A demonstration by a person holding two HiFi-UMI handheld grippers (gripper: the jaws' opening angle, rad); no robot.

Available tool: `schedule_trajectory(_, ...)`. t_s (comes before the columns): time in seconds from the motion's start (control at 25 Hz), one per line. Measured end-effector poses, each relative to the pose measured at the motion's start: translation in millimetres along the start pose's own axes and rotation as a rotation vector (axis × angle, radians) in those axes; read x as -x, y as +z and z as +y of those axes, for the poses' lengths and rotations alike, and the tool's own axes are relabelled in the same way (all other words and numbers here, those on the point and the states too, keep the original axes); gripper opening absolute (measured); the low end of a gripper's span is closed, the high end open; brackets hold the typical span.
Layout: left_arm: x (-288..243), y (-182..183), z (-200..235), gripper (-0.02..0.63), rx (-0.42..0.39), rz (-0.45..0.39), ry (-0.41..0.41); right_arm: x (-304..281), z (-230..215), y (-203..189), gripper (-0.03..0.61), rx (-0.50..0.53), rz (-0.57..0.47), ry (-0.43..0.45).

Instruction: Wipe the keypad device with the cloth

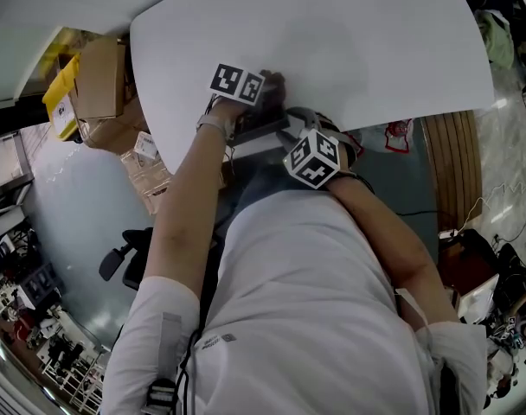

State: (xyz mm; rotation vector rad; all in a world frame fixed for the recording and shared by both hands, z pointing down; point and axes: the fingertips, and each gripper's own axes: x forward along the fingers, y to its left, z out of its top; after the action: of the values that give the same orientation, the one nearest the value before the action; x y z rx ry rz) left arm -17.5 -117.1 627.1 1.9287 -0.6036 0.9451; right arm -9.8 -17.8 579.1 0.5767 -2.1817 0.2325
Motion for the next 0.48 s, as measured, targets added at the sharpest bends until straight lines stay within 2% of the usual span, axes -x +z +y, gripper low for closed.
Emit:
schedule_trajectory(0.2,-3.6,0.8,5.6,0.107,0.013,0.007,-0.021,-2.6,-1.0,-1.6,0.190,-0.085,-0.004,0.022)
schedule_trajectory(0.36,-3.8,0.1,9.5,0.109,0.030,0.008,-0.059,-3.6,-4.0,-6.9,0.179,-0.205,-0.011,0.031)
schedule_trajectory(0.48,0.5,-3.7,19.1,0.109,0.039,0.009,-0.046,-4.3,-6.1,-11.1,0.179,-0.273,-0.013,0.047)
